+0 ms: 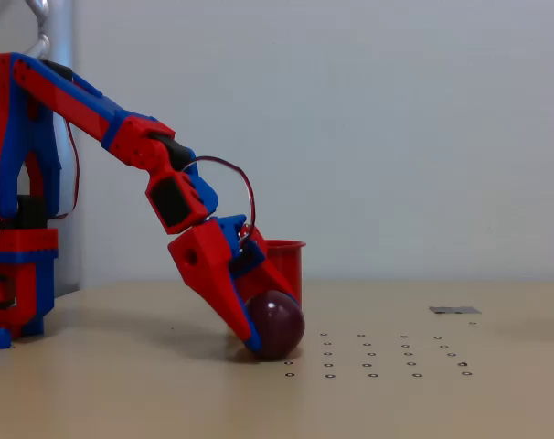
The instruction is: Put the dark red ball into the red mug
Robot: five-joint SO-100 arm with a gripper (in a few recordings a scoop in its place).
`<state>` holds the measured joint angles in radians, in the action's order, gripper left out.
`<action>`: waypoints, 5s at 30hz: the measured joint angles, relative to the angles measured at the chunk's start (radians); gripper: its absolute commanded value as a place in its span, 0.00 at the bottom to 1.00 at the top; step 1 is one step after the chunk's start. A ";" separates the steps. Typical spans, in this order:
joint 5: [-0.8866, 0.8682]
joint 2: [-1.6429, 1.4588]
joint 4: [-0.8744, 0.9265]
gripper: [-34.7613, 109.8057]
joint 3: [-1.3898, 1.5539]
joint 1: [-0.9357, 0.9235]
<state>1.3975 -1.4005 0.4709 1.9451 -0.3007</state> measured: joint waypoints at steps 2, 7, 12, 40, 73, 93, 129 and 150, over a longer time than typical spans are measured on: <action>0.000 0.000 0.002 0.52 0.000 0.003; -0.002 0.008 0.005 0.51 0.000 0.000; -0.014 0.014 0.005 0.50 0.000 0.002; -0.167 -0.018 0.086 0.41 -0.028 0.029; -0.980 -0.624 0.847 0.40 -0.126 0.626; -1.223 -0.483 0.686 0.40 -0.123 0.658; -1.195 -0.630 0.781 0.23 -0.106 0.399; -1.424 -1.637 0.716 0.23 0.834 0.107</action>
<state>-0.0261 -3.0373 1.1873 2.7796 -0.1933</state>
